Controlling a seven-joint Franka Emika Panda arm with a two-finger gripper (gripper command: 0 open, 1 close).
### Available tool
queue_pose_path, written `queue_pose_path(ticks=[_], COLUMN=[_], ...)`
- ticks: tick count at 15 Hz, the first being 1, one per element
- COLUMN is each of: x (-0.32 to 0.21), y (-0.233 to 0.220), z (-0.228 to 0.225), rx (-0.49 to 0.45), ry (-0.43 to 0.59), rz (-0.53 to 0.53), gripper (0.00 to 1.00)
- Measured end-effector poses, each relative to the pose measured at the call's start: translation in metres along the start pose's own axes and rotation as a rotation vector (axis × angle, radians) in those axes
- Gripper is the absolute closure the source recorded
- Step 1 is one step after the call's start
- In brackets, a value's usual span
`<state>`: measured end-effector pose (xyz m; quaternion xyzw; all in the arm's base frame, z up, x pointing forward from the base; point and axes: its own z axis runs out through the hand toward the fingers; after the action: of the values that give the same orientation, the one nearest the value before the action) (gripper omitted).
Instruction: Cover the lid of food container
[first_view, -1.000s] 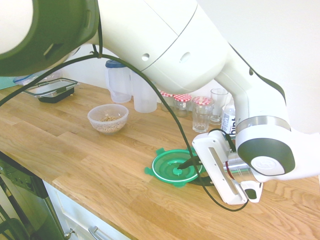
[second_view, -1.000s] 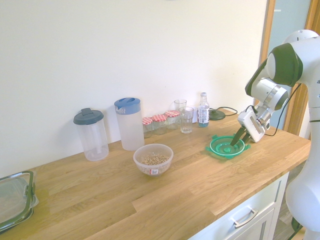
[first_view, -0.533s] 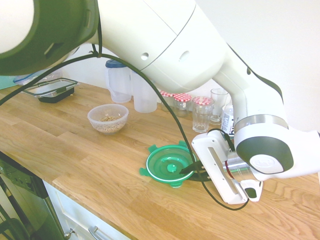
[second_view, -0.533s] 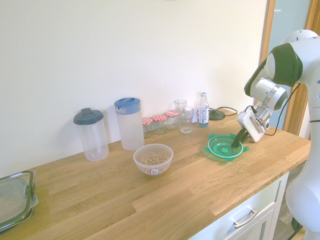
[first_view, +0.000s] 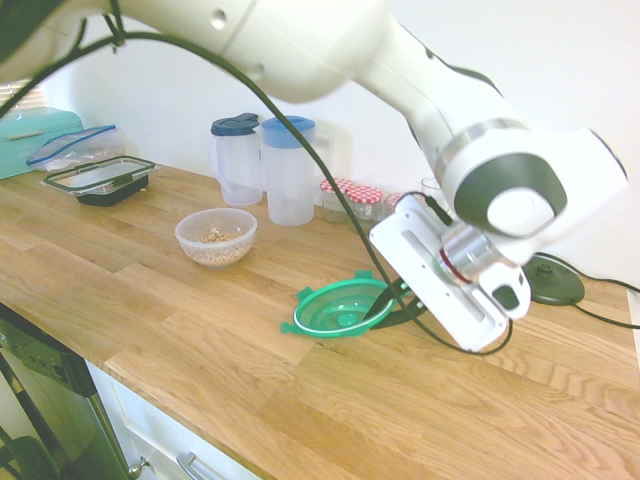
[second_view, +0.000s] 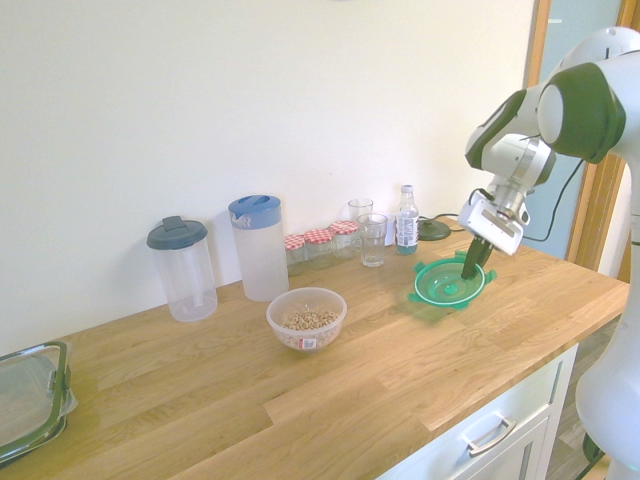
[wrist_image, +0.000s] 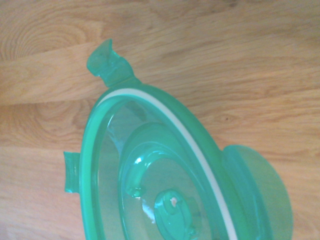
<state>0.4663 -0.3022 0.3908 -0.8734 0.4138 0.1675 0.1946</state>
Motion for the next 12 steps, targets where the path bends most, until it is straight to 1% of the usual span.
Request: queue_pose_path(ticks=[3,6,9,12], x=[-0.045,-0.082,-0.108,-0.154], y=[-0.037,-0.067,-0.109,-0.166], z=[-0.032,-0.057,-0.059,-0.049], rx=[-0.195,-0.353,-0.486,-0.609], ry=[0.117,0.263,0.413,0.584], rz=[-0.010,-0.026,-0.046,-0.057], gripper=[1.00,1.00,1.00,1.00])
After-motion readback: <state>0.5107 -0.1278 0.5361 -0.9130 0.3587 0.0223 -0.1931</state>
